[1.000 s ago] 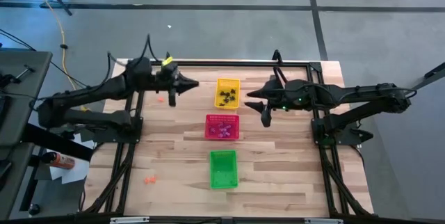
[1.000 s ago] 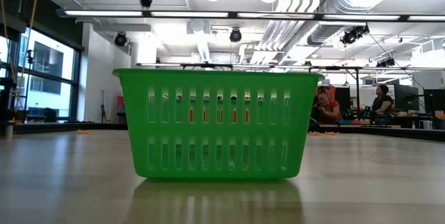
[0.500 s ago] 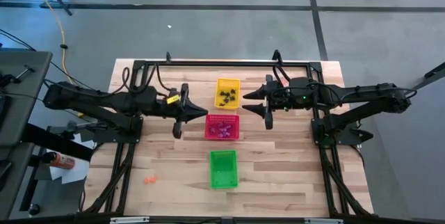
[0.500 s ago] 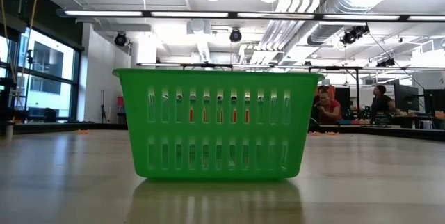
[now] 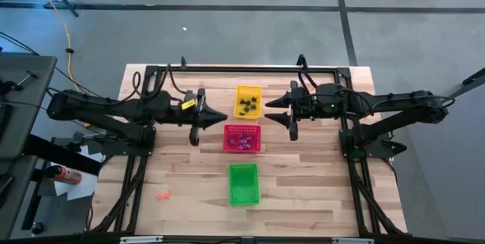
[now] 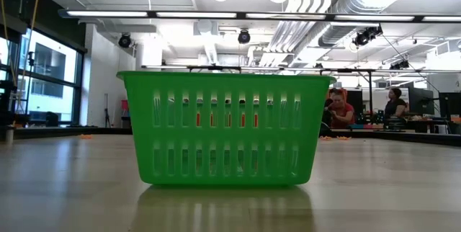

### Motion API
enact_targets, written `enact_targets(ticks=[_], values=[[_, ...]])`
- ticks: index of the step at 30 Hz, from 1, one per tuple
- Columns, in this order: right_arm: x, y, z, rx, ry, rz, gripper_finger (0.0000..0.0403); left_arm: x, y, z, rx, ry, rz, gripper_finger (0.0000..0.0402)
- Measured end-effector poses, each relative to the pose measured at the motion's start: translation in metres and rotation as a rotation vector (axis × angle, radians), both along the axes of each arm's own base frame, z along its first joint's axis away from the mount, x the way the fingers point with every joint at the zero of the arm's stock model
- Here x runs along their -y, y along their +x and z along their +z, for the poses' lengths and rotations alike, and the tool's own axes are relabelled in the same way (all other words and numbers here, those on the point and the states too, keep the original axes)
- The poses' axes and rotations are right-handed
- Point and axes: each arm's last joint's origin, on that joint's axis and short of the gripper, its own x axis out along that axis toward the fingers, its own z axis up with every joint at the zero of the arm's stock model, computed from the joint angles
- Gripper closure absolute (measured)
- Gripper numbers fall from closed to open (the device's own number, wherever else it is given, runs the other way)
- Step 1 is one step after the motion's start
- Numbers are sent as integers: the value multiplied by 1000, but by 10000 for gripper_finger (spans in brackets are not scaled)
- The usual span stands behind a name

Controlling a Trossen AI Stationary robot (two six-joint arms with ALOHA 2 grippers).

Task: Sort Halloween decoration
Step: Put the orange spider toy into the green bin

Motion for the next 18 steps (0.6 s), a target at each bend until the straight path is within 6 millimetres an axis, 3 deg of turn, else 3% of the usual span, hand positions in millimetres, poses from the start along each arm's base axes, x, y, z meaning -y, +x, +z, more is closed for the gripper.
enact_targets(ticks=[4,10,13,18], values=[[1,-5,5,22,0,-7,234,-19,2,8,-22,-10,60,401],[2,-16,13,58,-8,-17,234,-30,24,20,-113,104,-49,401],[3,-21,16,64,-10,-36,234,-19,39,19,-187,179,-165,401],[4,-23,17,71,-12,-48,234,20,55,4,-292,376,-320,401]])
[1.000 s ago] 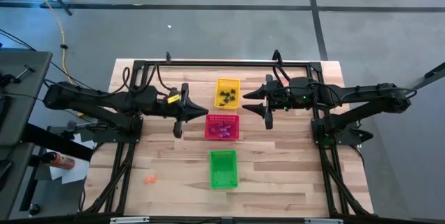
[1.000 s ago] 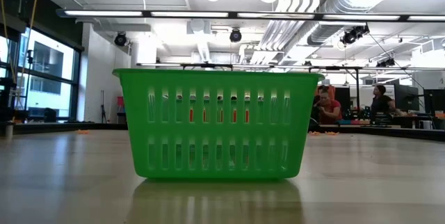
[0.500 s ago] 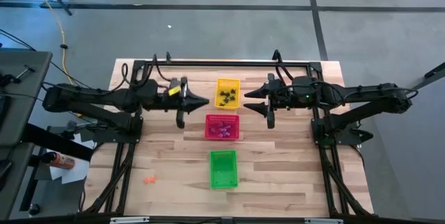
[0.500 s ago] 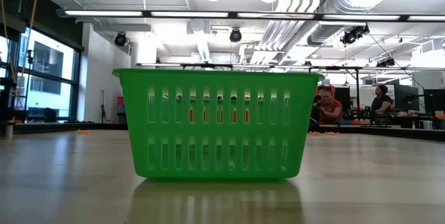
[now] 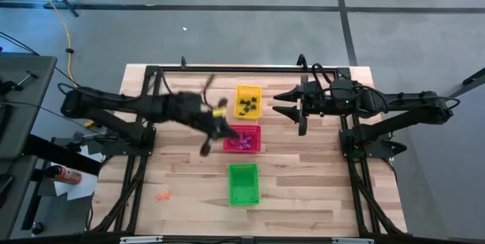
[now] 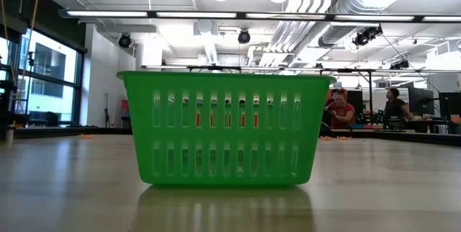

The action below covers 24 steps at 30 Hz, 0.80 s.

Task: Sort Halloween decoration
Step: Put the orange spider toy into the green bin

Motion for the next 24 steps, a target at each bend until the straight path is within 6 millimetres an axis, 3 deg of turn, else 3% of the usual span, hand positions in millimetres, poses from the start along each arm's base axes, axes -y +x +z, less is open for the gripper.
enact_targets(ticks=[5,13,18,24], values=[[0,0,-1,-12,1,0,234,33,18,-29,-77,96,-110,401],[0,-1,-7,-71,7,-1,234,69,50,-90,-225,80,-264,401],[0,-2,-12,-122,28,-6,234,84,63,-135,-360,84,-302,401],[0,-3,-16,-162,26,-7,234,90,74,-173,-435,112,-273,398]])
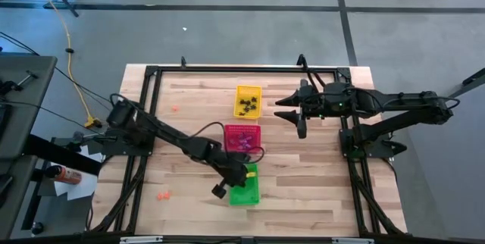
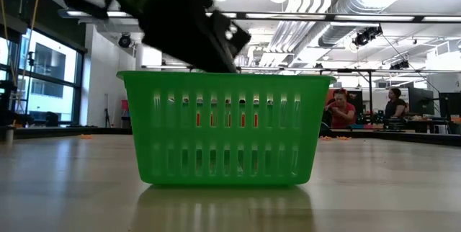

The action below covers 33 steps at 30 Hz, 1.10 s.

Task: Sort Halloween decoration
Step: Put the orange spider toy into the green bin

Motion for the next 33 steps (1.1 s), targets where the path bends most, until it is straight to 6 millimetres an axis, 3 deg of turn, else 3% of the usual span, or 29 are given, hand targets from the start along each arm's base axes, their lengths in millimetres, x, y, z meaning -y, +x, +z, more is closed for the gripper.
enact_targets(ticks=[5,9,13,16,19,24,28,31,33], values=[[0,0,0,-2,0,0,234,0,2,-9,-18,19,16,374],[0,0,0,-1,0,0,234,0,3,-9,-22,2,32,333],[0,0,0,-1,0,0,234,-1,1,3,-56,-11,71,281],[0,0,0,-1,0,0,234,-13,-1,34,-41,63,133,248],[0,0,0,-1,0,0,234,-40,-9,73,10,96,247,225],[0,0,0,2,-36,10,234,-90,-47,152,206,-34,465,214],[0,1,5,43,-105,28,234,-117,-85,205,425,-123,618,217],[0,3,10,99,-112,27,234,-126,-108,232,580,-153,664,223],[0,3,14,137,-118,26,234,-130,-116,236,649,-176,675,227]])
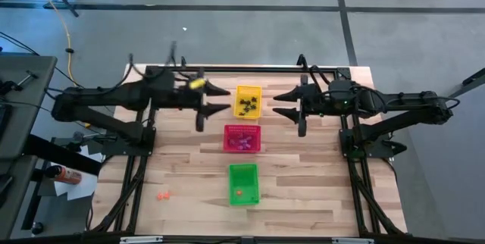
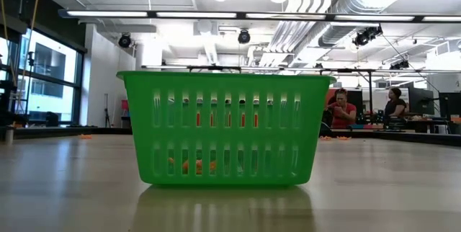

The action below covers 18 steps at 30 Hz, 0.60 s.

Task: Sort Halloween decoration
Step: Put the orange spider toy into the green bin

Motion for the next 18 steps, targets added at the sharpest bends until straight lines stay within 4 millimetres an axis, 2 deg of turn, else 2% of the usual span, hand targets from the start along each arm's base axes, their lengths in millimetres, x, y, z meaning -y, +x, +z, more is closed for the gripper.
enact_targets(ticks=[3,9,18], values=[[-1,0,4,35,-27,24,234,0,-6,-10,71,-32,7,231],[-1,1,4,36,-30,48,234,0,-3,-52,106,-105,-5,231],[-1,0,2,20,-23,41,234,0,-3,-51,125,-77,-33,231]])
